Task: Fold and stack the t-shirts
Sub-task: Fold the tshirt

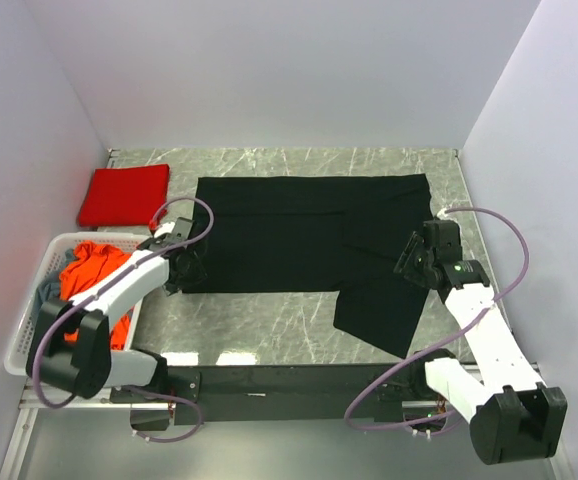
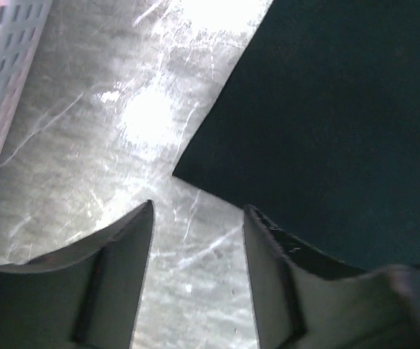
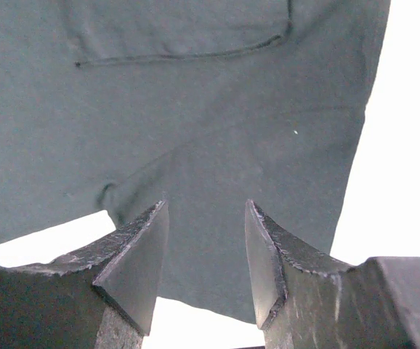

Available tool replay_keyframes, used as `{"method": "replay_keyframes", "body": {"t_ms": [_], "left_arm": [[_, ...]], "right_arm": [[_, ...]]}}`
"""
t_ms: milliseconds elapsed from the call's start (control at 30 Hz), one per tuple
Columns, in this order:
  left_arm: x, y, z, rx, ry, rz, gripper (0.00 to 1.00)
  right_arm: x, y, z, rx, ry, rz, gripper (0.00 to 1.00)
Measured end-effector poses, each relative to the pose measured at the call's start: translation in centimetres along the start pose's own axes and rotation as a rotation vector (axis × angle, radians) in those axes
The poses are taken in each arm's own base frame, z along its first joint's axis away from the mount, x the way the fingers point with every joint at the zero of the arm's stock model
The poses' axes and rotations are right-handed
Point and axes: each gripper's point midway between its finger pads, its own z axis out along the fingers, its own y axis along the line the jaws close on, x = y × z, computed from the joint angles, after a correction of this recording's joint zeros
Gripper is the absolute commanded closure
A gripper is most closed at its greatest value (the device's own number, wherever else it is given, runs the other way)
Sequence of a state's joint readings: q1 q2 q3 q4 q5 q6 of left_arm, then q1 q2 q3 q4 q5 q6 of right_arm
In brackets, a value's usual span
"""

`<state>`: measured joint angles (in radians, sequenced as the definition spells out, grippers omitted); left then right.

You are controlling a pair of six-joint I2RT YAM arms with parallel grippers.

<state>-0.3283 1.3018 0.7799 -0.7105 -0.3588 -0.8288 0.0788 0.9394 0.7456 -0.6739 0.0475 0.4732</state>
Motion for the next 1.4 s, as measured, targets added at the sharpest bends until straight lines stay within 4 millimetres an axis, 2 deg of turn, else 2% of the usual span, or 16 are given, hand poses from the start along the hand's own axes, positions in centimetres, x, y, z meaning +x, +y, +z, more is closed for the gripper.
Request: {"method": "replay_keyframes", "body": {"t_ms": [167, 333, 633, 733, 833, 867, 1033, 1133, 1233, 1400], "left_arm": [[0.4, -0.2, 1.5, -0.030, 0.018, 0.010, 0.45], [0.7, -0.3, 2.6, -0.055, 0.028, 0.019, 0.44], [0.9, -0.5, 3.6, -0.072, 0.034, 0.018, 0.45], [0.8, -0.7, 3.8, -0.066, 0.030, 0.003, 0.50], [0.7, -1.1, 3.9, -0.055, 0.028, -0.008, 0.60], [0.7, -1.2, 3.9, -0.050, 0.028, -0.010, 0.67], [0.6, -1.9, 4.0, -0.027, 0.025, -0.030, 0.83], [0.5, -1.8, 4.0, -0.032, 0.024, -0.031, 0.99], [0.6, -1.5, 3.9, -0.045, 0.031, -0.022, 0.99], [1.0, -0.8, 3.4, -0.062, 0.048, 0.003, 0.99]], "right_arm": [[0.7, -0.7, 0.2, 0.020, 0.001, 0.000, 0.47], [0.6, -0.8, 0.1, 0.022, -0.011, 0.000, 0.47], [0.4, -1.2, 0.1, 0.041, -0.023, 0.000, 0.48], [0.4, -1.3, 0.1, 0.048, -0.026, 0.000, 0.48], [0.6, -1.6, 0.2, 0.061, -0.023, -0.001, 0.48], [0.7, -1.7, 0.3, 0.065, -0.021, -0.001, 0.48], [0.6, -2.1, 0.3, 0.088, -0.030, 0.001, 0.48], [0.6, -2.7, 0.6, 0.121, -0.027, 0.010, 0.48], [0.9, -3.8, 1.2, 0.177, 0.000, 0.038, 0.49], [1.0, -6.9, 2.1, 0.269, 0.044, 0.169, 0.52]]}}
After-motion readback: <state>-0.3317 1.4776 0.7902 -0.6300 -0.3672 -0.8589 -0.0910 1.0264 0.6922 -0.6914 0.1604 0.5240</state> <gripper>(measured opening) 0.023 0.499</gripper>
